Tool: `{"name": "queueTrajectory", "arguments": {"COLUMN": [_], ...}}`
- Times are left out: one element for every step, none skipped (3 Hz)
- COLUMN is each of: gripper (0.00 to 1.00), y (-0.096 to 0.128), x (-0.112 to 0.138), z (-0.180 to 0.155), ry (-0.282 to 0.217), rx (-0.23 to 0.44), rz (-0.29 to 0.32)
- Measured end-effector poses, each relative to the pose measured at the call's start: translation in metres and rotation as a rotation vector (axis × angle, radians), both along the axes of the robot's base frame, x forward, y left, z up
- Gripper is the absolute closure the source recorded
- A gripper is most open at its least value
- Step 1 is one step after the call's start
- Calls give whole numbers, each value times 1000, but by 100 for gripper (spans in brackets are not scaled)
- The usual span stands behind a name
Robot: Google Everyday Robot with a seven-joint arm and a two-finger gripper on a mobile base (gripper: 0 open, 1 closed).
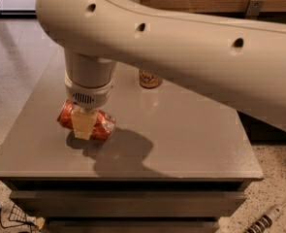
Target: Knock coke can over
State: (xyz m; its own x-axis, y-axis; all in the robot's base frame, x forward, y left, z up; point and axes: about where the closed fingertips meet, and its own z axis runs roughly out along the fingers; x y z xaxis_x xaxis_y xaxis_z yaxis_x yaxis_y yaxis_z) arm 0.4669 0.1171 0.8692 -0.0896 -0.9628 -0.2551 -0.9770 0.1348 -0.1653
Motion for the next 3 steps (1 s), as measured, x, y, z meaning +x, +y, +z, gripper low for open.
{"name": "queueTrajectory", "arguments": {"gripper": [100,100,82], "y": [-4,1,1], "x": [-1,-3,-3], "z": [-26,-43,-42], "ry": [12,20,20], "rx": [-104,-121,-121], "rz": [14,50,50]}}
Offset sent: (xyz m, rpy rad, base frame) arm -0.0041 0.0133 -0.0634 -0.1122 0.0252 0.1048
